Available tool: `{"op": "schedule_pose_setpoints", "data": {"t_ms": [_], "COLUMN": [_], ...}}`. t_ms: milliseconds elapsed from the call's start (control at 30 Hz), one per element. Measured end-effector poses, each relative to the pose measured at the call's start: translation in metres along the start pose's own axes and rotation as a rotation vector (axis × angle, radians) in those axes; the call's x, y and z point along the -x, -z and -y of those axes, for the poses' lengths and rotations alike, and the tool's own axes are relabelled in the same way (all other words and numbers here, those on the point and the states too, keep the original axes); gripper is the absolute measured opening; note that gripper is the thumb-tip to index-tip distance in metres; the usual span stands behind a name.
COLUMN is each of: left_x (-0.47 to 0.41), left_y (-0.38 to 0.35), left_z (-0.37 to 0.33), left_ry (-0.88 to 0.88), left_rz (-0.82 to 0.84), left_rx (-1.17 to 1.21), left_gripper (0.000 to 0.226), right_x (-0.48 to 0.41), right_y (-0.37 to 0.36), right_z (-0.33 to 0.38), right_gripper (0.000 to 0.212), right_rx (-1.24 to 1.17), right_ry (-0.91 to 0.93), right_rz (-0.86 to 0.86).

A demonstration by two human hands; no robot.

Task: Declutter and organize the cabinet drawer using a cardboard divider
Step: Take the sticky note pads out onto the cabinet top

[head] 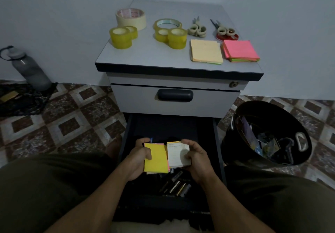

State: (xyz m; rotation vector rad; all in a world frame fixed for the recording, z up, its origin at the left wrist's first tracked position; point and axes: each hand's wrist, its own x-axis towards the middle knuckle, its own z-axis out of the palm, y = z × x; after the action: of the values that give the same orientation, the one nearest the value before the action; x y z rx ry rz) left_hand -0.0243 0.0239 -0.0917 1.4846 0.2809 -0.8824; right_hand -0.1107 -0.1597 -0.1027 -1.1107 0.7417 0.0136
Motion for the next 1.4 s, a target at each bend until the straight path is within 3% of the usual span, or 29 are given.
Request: {"op": "schedule_pose_setpoints", "data": {"t_ms": [100,367,700,1000,1167,1400], "left_x": [0.002,0.013,0.031,0.068,0.103,0.142], "left_y": [0.001,-0.007,-0.007,-0.012,-0.018,-0.044], "left_z": [-0.003,-0.009,-0.023,-0.047,-0.067,-0.119], "left_ry": [0.004,-0.021,-0.118,-0.246,-0.366,-0.529], "left_rz": [0.042,0.052,0.025,0.03,0.102,0.251], "left_rx": [-0.047,-0.014,-0.088,-0.116,-0.181,-0.109], "left_gripper": [0.067,0.03,0.042,0.04,0.041,0.045], "right_x": [0.001,-0.002,0.008,0.048,0.086,0.142], "right_y": [0.001,0.002,-0.005,-0.008,-0.002,0.002], "right_z": [0.003,0.009,0.033,0.088,0.128,0.192], "right_gripper": [0.047,0.047,0.048,0.049,0.05,0.052], "right_rx": [-0.009,-0.116,-0.079,0.165,0.273,0.166], "right_ry": [-0.012,-0.012,0.03,0.099,0.167,0.324], "right_rz": [-0.014,-0.049,-0.013,0.094,0.123,0.168]}}
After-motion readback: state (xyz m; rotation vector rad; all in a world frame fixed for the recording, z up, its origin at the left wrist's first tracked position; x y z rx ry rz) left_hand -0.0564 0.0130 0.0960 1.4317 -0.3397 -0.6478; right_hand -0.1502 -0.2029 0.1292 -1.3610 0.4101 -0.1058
